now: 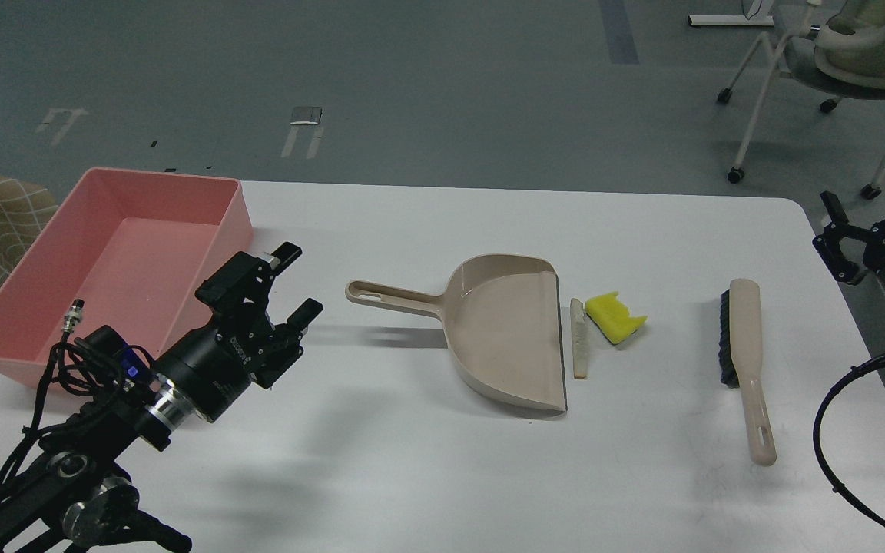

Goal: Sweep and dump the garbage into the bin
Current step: 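Move the left gripper down to the beige dustpan handle and grasp it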

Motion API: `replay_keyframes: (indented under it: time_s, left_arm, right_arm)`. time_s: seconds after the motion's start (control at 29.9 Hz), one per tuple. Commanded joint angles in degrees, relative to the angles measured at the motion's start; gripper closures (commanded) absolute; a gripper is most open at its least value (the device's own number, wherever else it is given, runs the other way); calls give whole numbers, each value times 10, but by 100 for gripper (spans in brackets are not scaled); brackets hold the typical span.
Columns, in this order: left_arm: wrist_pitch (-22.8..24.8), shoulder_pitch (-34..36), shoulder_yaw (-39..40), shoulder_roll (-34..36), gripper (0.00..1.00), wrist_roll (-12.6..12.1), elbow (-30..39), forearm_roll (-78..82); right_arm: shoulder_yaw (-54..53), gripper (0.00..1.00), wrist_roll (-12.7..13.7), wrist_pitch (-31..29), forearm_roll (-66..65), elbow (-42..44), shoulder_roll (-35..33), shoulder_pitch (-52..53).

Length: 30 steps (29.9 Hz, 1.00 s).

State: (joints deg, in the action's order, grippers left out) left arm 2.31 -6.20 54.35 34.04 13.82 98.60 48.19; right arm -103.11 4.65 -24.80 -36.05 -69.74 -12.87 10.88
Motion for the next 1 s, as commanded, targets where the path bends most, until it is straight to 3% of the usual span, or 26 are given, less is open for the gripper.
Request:
replay_keyframes:
  time_s: [0.0,0.4,0.5,0.64,0.8,0.97]
  left_arm:
    - [-15,6,-37,-9,9,-2,-16,39]
    - [-15,102,-92,-68,9,-2,-142,38]
    - [-15,115,-95,-92,15,2,-176,38]
    - [-15,131,-96,-112,16,2,-212,38]
    - [-14,163,-96,-142,36,4,-268,38]
    - [-13,175,-96,-159,36,3,-285,38]
  right_arm:
    - [-2,0,0,-1,0,0,0,-5]
    - [-10,0,0,-2,0,0,0,-13]
    - [-14,0,0,-2,-1,-1,-1,-17]
    - [-17,0,0,-2,-1,-1,-1,-21]
    - [-17,0,0,-1,-1,-2,-1,-21]
    - [-17,0,0,-1,-1,-2,-1,-21]
